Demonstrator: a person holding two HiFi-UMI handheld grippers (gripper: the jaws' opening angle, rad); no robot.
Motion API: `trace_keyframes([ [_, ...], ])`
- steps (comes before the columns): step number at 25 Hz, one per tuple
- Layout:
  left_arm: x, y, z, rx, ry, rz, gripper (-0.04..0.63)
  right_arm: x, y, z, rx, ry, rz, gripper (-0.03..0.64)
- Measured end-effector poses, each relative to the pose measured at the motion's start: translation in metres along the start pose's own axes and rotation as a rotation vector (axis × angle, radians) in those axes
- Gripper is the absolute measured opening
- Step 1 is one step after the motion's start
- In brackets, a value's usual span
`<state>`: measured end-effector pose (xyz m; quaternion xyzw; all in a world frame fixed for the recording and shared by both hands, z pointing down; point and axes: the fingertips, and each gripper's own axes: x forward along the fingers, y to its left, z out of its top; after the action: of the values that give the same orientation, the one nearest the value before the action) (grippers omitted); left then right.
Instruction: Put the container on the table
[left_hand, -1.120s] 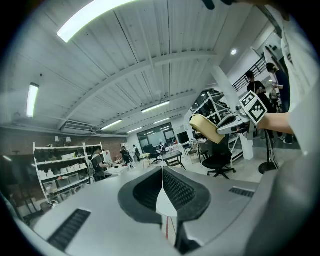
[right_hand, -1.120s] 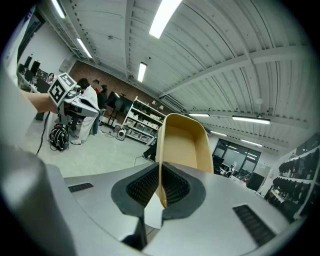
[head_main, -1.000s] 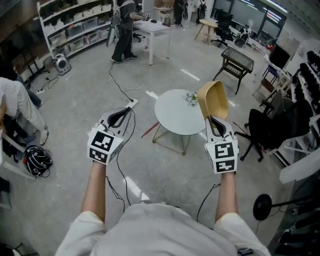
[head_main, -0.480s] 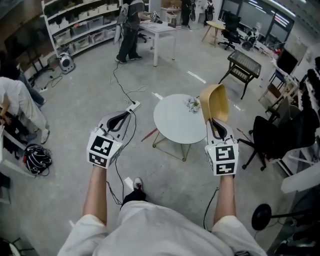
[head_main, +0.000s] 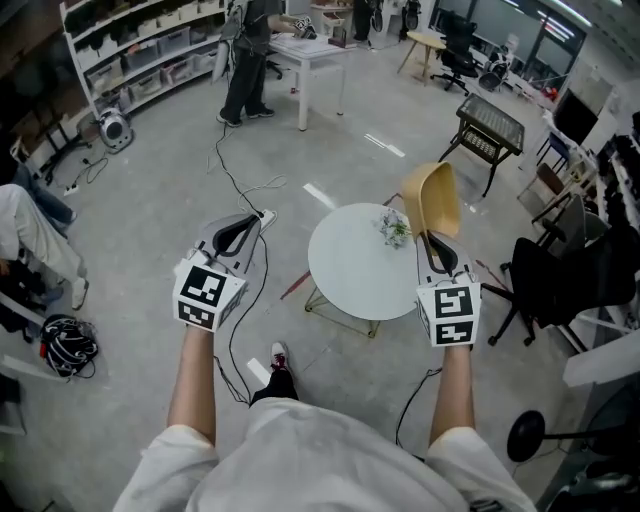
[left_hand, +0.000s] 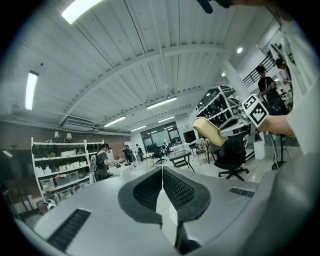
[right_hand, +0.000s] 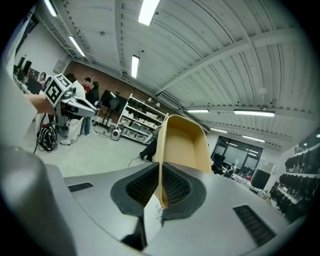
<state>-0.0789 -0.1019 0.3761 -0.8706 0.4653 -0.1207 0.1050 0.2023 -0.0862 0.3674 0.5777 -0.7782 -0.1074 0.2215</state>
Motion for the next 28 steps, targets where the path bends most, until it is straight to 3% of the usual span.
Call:
trace_keyframes([
  [7,0.097,0.104,-0.017,-0.006,-0.006,-0.060,0.021,0.129,-0.002,0.027,0.001,0.067,-0.025,0.032],
  [14,0.170,0.166,-0.050,-0.059,0.018,-0.099,0.021,0.234,0.000,0.010,-0.015,0.157,-0.009,0.035],
  [22,0.233,0.184,-0.102,-0.143,0.099,-0.106,0.021,0.332,0.006,-0.059,-0.054,0.285,0.094,0.035],
  [28,0.261,0.191,-0.136,-0.231,0.177,-0.020,0.021,0.406,0.030,-0.130,-0.122,0.370,0.236,0.037],
])
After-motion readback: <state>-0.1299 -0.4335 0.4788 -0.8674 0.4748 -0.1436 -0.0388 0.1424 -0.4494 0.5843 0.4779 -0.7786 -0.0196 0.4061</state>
